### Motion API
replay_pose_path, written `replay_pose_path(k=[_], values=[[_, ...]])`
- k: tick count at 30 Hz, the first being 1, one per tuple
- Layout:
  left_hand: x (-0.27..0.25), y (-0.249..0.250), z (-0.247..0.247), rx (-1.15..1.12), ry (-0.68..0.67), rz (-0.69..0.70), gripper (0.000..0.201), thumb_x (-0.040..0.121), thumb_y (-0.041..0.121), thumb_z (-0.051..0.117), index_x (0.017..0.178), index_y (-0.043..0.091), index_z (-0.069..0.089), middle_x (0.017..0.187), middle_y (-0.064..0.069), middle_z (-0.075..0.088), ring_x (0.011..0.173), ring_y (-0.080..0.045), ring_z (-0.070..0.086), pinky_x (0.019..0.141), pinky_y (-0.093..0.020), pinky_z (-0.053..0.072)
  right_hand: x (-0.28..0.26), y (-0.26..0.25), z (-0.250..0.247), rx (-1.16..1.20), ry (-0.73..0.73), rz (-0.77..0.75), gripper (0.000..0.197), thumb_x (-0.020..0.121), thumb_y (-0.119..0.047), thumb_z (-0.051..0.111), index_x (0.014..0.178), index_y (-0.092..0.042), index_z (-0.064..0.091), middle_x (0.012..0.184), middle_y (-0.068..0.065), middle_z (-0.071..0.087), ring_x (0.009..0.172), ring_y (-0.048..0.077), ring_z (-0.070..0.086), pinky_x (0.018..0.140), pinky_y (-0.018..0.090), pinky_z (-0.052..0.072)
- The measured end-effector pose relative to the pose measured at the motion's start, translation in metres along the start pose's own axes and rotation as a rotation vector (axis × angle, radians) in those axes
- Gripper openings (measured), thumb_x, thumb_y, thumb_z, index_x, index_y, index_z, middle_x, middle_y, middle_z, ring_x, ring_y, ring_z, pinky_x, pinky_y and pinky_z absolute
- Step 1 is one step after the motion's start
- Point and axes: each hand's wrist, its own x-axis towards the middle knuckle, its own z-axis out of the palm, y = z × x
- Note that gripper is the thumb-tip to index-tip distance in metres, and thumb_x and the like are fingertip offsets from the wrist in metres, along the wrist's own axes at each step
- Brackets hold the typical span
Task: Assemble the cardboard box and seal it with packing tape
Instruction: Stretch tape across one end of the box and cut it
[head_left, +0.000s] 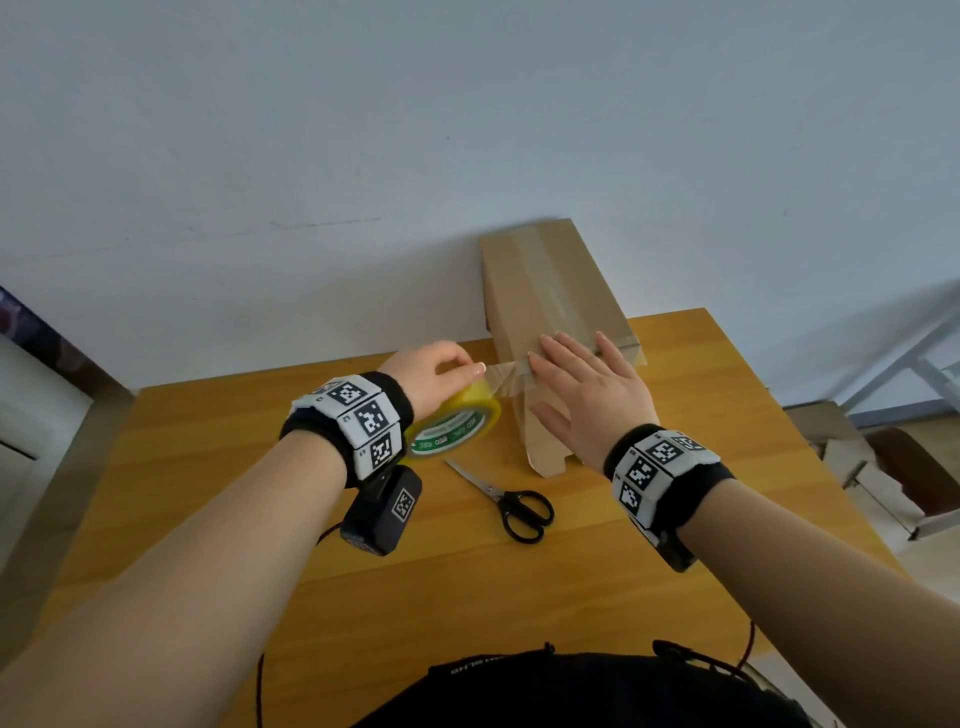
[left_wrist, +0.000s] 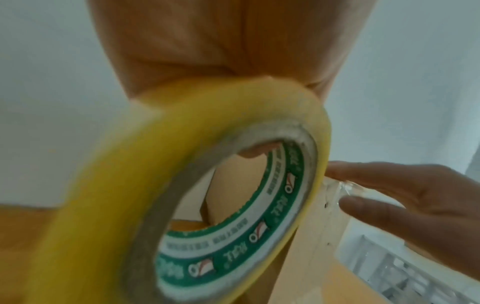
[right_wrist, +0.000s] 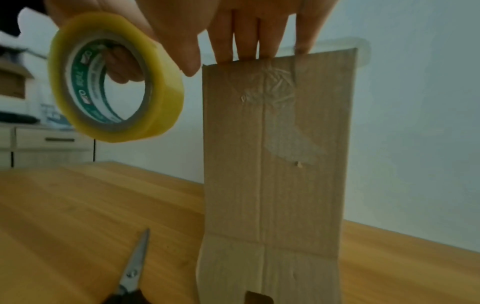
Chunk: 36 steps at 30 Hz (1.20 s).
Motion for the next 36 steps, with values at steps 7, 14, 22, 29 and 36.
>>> replay_pose_path(k=[7,14,22,29,36], values=[[-0.002,0.004,-0.005,-0.029,-0.016,0.09,0.036,0.095,0.036,0.041,0.123,0.02,0.058,0.124,0.0,0.059,0.112,-0.016,0.053,0.089,-0.024,0.037,-0.002,-0.023,-0.006,0.083,-0.051,0.082,0.064,0.094,-0.052,0.026,0.148,-0.021,0.01,0.157,0.001,0.009,0.145,0.017,0.0,0.118,0.038,-0.005],[0.003,-0.002,-0.006,0.074,0.005,0.069,0.035,0.095,0.038,0.042,0.118,0.019,0.061,0.119,0.0,0.062,0.107,-0.018,0.056,0.084,-0.025,0.039,-0.003,-0.02,-0.007,0.084,-0.043,0.039,0.06,0.094,-0.045,0.037,0.147,-0.032,0.013,0.157,0.002,0.008,0.145,0.018,0.0,0.118,0.04,-0.003],[0.016,-0.016,0.001,0.001,-0.003,0.061,0.032,0.093,0.038,0.044,0.105,0.02,0.067,0.107,0.001,0.065,0.09,-0.016,0.057,0.079,-0.029,0.043,-0.028,-0.047,0.021,0.131,0.238,-0.071,0.021,0.08,-0.024,0.045,0.085,-0.015,0.063,0.089,0.003,0.063,0.08,0.025,0.057,0.077,0.032,0.04],[0.015,-0.024,0.007,-0.025,-0.011,0.053,0.037,0.092,0.045,0.044,0.115,0.022,0.063,0.115,0.003,0.063,0.104,-0.017,0.057,0.089,-0.031,0.044,-0.02,-0.055,0.07,0.197,-0.544,0.243,0.023,0.094,-0.017,0.041,0.111,-0.013,0.055,0.11,0.006,0.057,0.099,0.024,0.054,0.07,0.031,0.044],[0.013,-0.027,0.01,-0.023,-0.008,0.046,0.039,0.093,0.045,0.041,0.117,0.022,0.062,0.117,0.005,0.062,0.104,-0.013,0.054,0.083,-0.025,0.038,-0.014,-0.063,0.098,0.214,-0.689,0.366,0.022,0.088,-0.02,0.054,0.109,-0.013,0.049,0.087,0.004,0.053,0.077,0.023,0.053,0.062,0.032,0.048]])
